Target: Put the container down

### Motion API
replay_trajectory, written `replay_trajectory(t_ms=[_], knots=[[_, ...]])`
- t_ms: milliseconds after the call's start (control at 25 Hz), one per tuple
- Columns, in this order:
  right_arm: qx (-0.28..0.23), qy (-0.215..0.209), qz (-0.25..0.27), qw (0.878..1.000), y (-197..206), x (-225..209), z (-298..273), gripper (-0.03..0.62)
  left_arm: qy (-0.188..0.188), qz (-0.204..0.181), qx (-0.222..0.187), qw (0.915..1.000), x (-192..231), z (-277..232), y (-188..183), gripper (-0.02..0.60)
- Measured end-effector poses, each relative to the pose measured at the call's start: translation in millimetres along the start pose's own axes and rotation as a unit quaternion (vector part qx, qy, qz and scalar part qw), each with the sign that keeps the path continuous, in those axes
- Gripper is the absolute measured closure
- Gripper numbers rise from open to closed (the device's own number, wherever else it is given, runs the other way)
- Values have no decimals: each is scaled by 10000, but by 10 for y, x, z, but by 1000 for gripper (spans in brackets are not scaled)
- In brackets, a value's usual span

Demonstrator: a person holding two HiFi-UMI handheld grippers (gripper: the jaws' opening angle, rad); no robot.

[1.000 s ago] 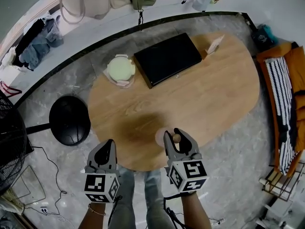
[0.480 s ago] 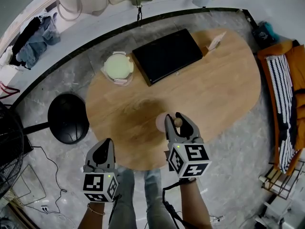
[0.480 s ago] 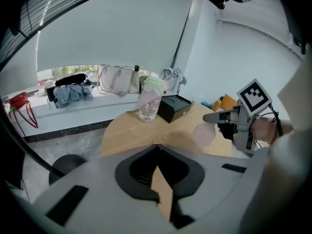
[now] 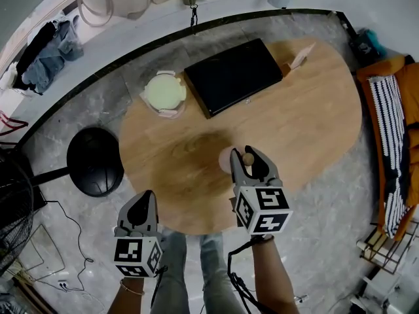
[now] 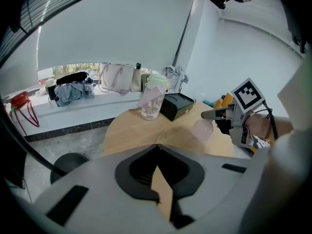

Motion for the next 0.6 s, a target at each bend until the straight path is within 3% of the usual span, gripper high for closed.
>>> replay_trajectory(t_ms=[600], knots=[[115, 59, -94, 9999, 47, -135, -148, 464, -11, -20, 37, 10000, 5, -67, -30, 588]])
Point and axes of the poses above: the fingertips, and each gripper's own axes: z backward along the fingers, x to its left, y out of its underside, the point moved 4 cm from there along z, backward along the fingers, and after that the axes turned 4 degrees about -y, right-handed, at the moved point
